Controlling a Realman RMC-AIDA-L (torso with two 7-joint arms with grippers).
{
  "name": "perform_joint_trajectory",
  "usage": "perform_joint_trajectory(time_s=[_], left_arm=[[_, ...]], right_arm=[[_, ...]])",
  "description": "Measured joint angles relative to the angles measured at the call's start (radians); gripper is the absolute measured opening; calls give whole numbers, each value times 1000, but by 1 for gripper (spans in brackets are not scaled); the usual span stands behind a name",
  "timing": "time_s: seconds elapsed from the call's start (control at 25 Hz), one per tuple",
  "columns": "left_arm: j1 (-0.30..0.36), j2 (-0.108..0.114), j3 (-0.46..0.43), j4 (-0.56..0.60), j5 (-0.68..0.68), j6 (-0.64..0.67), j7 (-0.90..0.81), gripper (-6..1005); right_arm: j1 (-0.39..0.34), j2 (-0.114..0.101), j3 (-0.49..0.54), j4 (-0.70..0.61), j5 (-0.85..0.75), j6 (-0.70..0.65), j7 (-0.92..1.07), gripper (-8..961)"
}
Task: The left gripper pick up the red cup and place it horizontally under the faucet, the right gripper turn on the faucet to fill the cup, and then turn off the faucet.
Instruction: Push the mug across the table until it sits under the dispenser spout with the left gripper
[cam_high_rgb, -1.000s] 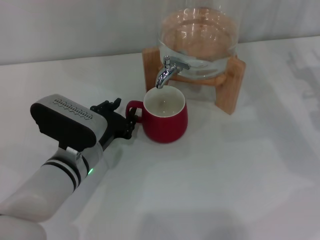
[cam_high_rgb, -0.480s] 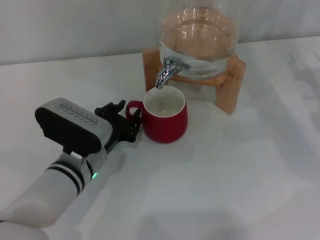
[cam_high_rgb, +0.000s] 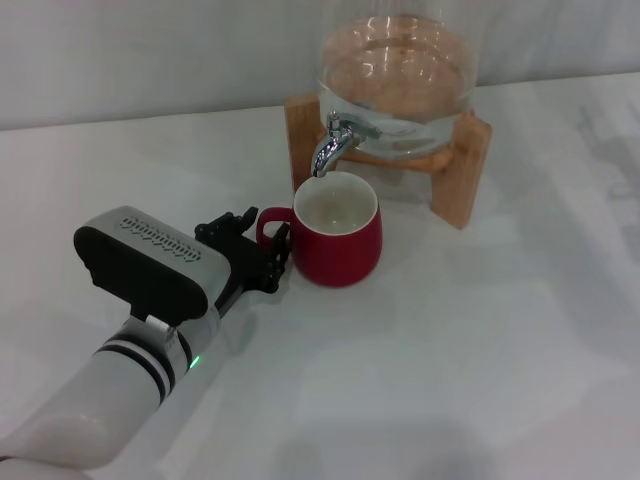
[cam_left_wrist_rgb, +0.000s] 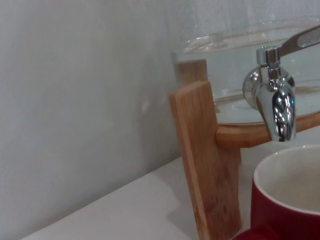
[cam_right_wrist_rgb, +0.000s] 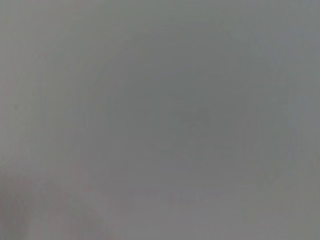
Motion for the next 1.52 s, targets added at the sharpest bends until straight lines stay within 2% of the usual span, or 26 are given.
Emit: perform_joint_trajectory(time_s=[0.52,0.8,1.52], left_arm=[[29,0,-4,16,-2,1,23,415],[77,0,-53,54,-1,2,103,415],[93,1,-72,61,-1,2,119,414]], right_arm=[[1,-3,0,0,0,-2,-3,702],[2,-3,0,0,0,-3,-3,702],[2,-2,0,8,0,-5,-5,702]])
